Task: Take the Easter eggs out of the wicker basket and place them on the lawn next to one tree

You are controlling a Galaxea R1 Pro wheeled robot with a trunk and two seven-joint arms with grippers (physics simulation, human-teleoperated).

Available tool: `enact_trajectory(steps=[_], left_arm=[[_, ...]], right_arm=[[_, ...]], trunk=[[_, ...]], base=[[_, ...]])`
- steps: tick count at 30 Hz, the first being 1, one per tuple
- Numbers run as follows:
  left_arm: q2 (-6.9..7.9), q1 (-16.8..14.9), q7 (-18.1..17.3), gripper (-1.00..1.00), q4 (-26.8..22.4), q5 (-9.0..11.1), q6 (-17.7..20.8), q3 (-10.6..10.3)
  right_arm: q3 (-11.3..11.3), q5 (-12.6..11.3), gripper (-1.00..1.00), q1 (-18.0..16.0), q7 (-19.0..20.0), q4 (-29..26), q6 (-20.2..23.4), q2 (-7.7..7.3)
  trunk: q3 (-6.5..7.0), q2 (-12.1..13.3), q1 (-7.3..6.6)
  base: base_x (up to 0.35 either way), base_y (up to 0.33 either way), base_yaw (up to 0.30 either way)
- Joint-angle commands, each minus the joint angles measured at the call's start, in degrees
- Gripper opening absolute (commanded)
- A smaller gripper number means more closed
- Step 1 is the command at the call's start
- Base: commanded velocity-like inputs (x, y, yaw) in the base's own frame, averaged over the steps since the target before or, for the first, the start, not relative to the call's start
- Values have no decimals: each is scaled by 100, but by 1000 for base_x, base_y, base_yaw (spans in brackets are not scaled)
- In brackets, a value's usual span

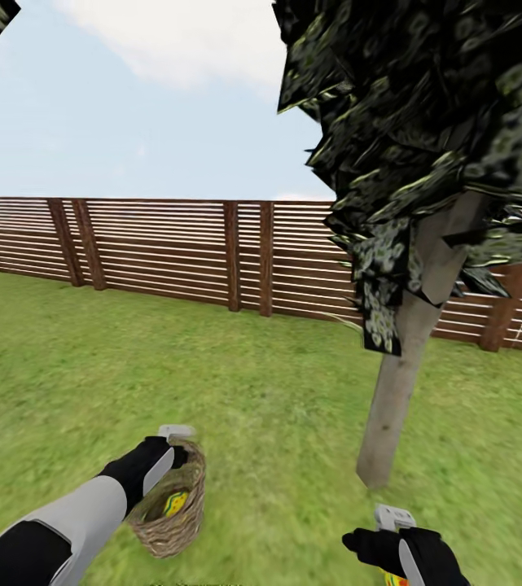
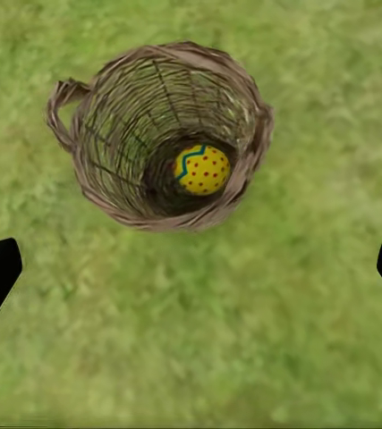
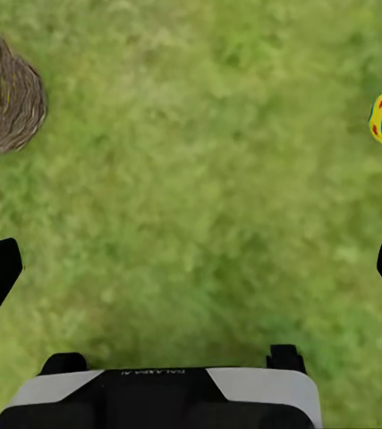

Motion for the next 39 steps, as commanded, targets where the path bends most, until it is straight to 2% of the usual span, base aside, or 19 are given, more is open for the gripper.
enact_trajectory(steps=[1,14,28,39], left_arm=[[6,2,36,100,-16,60,27,-46],[6,-1,36,100,-16,59,27,-48],[6,1,36,100,-16,52,27,-55],[6,3,36,100,-16,48,27,-55]], right_arm=[[-17,-26,100,-1,7,-8,29,5],[15,-50,100,-1,59,11,10,45],[9,-84,100,-1,105,272,-58,29],[15,-85,100,-1,108,279,-83,52]], trunk=[[-8,-5,3],[-65,-5,3],[-69,-5,3],[-69,-5,3]], base=[[88,282,234],[249,168,193],[300,-58,11],[43,-13,-74]])
